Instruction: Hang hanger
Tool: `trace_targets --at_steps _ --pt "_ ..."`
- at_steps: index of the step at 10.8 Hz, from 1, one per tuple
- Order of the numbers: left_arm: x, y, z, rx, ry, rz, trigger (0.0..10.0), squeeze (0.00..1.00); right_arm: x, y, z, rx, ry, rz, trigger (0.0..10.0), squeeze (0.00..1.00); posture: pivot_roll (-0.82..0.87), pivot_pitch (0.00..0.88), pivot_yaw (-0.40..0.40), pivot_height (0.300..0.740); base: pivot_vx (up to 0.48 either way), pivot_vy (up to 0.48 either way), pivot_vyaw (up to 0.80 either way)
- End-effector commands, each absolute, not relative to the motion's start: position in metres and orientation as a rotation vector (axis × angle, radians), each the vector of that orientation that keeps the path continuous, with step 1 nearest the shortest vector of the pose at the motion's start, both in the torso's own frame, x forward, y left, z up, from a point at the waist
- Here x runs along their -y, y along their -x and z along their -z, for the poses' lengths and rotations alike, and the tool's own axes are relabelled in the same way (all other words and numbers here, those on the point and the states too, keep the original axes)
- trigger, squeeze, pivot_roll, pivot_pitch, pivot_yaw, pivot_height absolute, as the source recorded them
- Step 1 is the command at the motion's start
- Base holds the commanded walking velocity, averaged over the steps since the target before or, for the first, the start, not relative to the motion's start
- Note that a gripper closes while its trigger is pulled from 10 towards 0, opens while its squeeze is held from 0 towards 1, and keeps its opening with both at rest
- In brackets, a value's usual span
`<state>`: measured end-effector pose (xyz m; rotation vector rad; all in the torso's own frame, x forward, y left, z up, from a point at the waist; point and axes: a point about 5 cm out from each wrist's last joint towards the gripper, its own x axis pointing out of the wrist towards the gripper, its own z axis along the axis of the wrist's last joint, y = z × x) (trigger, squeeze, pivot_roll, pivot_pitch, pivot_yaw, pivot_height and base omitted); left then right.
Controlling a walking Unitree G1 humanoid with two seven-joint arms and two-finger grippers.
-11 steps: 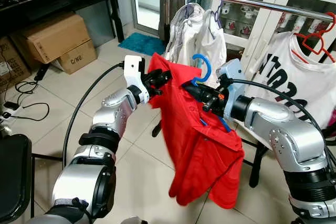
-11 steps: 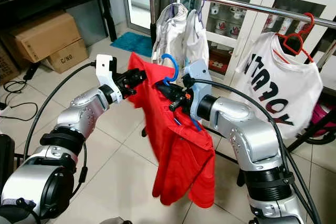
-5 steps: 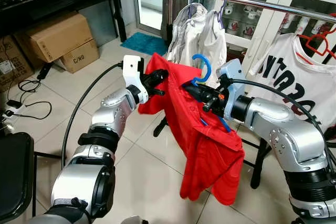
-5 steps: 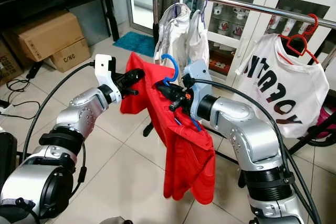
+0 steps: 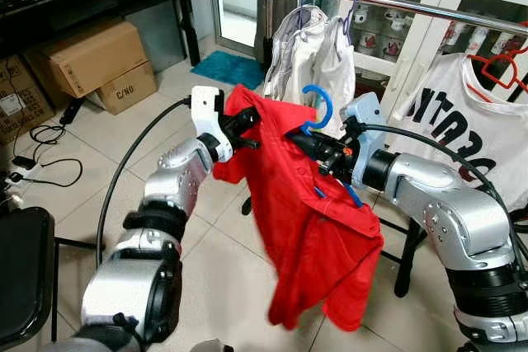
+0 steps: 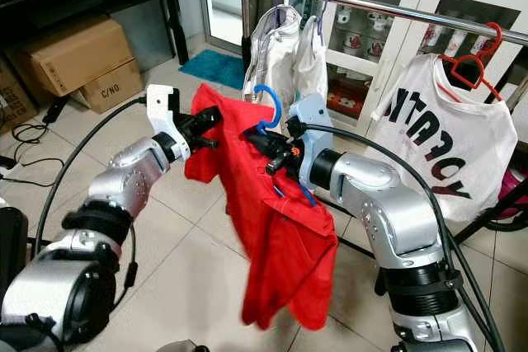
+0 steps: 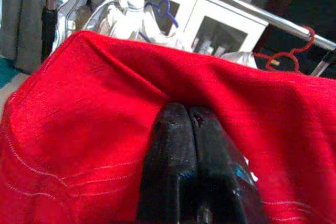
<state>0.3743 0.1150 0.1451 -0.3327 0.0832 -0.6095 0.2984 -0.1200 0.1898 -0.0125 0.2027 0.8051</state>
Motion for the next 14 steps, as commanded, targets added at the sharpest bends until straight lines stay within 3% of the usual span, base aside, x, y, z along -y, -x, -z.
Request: trace_targets --at_steps 1,7,9,10,11,12,14 --pt "-0.115 -0.373 -0.146 -0.064 0.348 0.599 0.0 0.00 0.123 -0.300 -0.191 -0.204 0.011 -0.784 10.0 0.00 -0.17 0.000 0.029 0.740 0.000 0.000 0.00" --pt "-0.129 -0.366 -0.137 -0.081 0.414 0.450 0.0 0.00 0.135 -0.310 -0.164 -0.321 0.038 -0.633 10.0 0.00 -0.16 0.000 0.020 0.740 0.000 0.000 0.00" --pt "-0.133 -0.365 -0.132 -0.110 0.401 0.423 0.0 0.00 0.131 -0.309 -0.169 -0.290 0.018 -0.664 10.0 0.00 -0.16 0.000 0.019 0.740 0.000 0.000 0.00" --pt "-0.131 -0.363 -0.133 -0.106 0.278 0.483 2.5 0.00 0.131 -0.309 -0.173 -0.274 0.009 -0.679 10.0 0.00 -0.16 0.000 0.019 0.740 0.000 0.000 0.00" --pt "-0.119 -0.356 -0.139 -0.060 0.106 0.676 10.0 0.00 0.132 -0.310 -0.176 -0.260 -0.004 -0.665 10.0 0.00 -0.16 0.000 0.018 0.740 0.000 0.000 0.00" --pt "-0.110 -0.351 -0.144 -0.005 -0.013 0.766 10.0 1.00 0.131 -0.312 -0.178 -0.248 -0.027 -0.647 10.0 0.00 -0.16 0.000 0.018 0.740 0.000 0.000 0.00" --pt "-0.096 -0.349 -0.150 0.066 -0.025 0.821 10.0 1.00 0.125 -0.316 -0.183 -0.227 -0.062 -0.640 10.0 0.00 -0.16 0.000 0.018 0.740 0.000 0.000 0.00"
